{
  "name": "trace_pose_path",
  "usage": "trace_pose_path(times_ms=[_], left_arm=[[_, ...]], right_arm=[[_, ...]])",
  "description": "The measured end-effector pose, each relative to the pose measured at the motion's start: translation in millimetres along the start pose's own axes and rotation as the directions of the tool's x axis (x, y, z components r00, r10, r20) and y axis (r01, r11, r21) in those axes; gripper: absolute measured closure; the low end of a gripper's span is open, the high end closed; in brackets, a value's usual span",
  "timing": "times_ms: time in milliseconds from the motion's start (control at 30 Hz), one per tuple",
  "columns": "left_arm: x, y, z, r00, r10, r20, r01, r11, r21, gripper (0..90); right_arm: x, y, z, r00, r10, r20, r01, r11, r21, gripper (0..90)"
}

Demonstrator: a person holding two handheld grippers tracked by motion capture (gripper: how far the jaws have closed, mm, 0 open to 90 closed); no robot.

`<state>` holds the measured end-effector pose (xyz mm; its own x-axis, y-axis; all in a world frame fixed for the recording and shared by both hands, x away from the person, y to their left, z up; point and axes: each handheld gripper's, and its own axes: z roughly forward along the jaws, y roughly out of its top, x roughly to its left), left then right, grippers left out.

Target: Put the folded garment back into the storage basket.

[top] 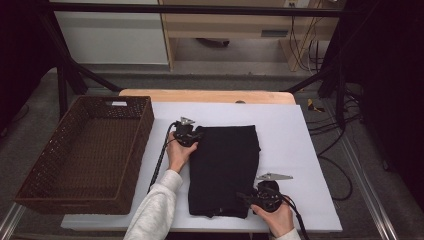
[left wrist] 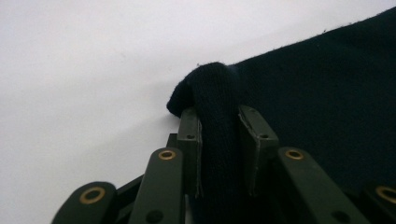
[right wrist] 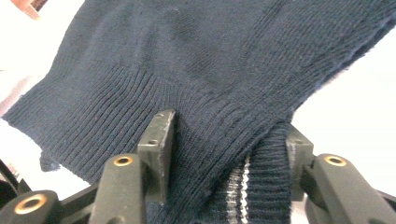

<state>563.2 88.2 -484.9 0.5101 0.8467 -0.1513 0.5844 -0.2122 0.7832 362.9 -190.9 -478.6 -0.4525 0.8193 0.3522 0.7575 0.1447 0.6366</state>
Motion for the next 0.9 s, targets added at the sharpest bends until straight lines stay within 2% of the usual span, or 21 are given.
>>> trace_pose_path(times_ms=[100,200,333,500,667,900], left_arm=[[-0.4,0.1,-0.2,1.0000,0.006,-0.001,-0.006,1.0000,-0.001,72.7],[-1.1,0.1,-0.5,0.9999,0.012,-0.004,-0.012,0.9999,-0.005,74.7],[-0.9,0.8,-1.0,1.0000,-0.001,0.000,0.001,1.0000,-0.006,76.4],[-0.7,4.9,-5.0,1.0000,0.000,0.007,0.000,1.0000,-0.006,78.2],[-1.8,12.7,-13.3,0.9995,-0.011,0.030,0.012,0.9993,-0.035,78.9],[-7.1,22.8,-25.5,0.9984,-0.003,0.057,0.007,0.9964,-0.084,79.2]], right_arm=[[0.2,1.6,0.1,0.9999,0.006,0.012,-0.006,1.000,0.009,54.7],[-1.0,2.4,0.0,0.9992,0.038,0.009,-0.039,0.999,0.012,60.1],[-3.3,3.3,0.2,0.9980,0.063,-0.011,-0.062,0.998,0.019,63.9],[-7.9,3.5,-1.1,0.9938,0.100,-0.049,-0.098,0.995,0.027,66.3],[-9.5,4.1,-3.0,0.9930,0.100,-0.063,-0.099,0.995,0.024,67.9],[-11.2,5.5,-5.2,0.9909,0.108,-0.081,-0.107,0.994,0.024,68.4]])
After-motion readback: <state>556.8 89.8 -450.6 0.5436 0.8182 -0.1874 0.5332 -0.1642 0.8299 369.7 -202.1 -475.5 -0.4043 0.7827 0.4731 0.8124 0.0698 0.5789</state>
